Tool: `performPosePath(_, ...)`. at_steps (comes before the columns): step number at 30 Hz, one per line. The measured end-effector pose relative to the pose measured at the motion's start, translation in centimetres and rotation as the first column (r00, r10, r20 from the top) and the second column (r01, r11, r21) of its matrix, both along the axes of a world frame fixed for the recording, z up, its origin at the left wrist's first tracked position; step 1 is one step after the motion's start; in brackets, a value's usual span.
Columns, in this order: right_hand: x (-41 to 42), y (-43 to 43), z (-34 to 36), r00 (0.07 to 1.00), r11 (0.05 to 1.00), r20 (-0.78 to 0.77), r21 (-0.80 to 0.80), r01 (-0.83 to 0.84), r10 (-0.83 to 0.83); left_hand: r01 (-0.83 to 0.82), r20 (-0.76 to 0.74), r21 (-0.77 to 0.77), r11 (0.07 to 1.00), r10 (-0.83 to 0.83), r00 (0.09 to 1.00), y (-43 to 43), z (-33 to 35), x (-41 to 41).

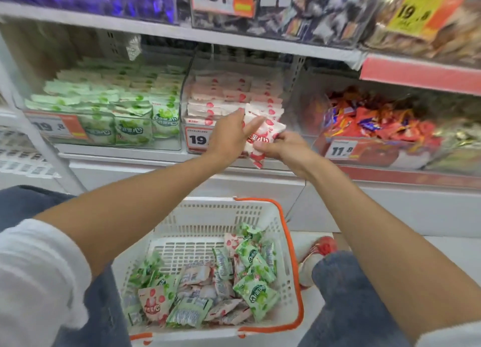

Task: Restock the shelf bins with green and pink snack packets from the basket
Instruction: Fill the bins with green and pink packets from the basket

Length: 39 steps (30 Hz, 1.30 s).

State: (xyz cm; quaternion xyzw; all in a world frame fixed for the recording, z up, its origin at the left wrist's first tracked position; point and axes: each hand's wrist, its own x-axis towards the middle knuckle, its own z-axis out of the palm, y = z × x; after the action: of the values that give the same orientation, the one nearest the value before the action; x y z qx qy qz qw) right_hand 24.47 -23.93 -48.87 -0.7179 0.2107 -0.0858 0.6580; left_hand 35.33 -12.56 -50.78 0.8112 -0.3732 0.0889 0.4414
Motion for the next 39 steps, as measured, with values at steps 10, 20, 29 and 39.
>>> performPosePath(10,6.2,-9.8,2.6,0.952,0.888,-0.110,-0.406,0.218,-0.284,-0.013,0.201,0.692,0.722,-0.176,0.964,-2.0,0.2,10.1)
performPosePath(20,9.4,-10.2,0.0,0.809,0.801,-0.564,-0.555,-0.225,-0.164,-0.072,0.291,0.627,0.776,-0.147,0.945,-1.9,-1.0,10.0)
performPosePath(29,9.7,-9.4,0.0,0.765,0.767,-0.605,-0.591,-0.248,-0.219,-0.063,0.332,0.523,0.850,-0.135,0.933,-1.6,-0.3,9.1)
performPosePath(39,9.4,-8.9,0.1,0.780,0.747,-0.581,-0.621,-0.238,-0.234,-0.023,0.095,0.455,0.890,-0.022,0.995,-2.1,0.5,9.7)
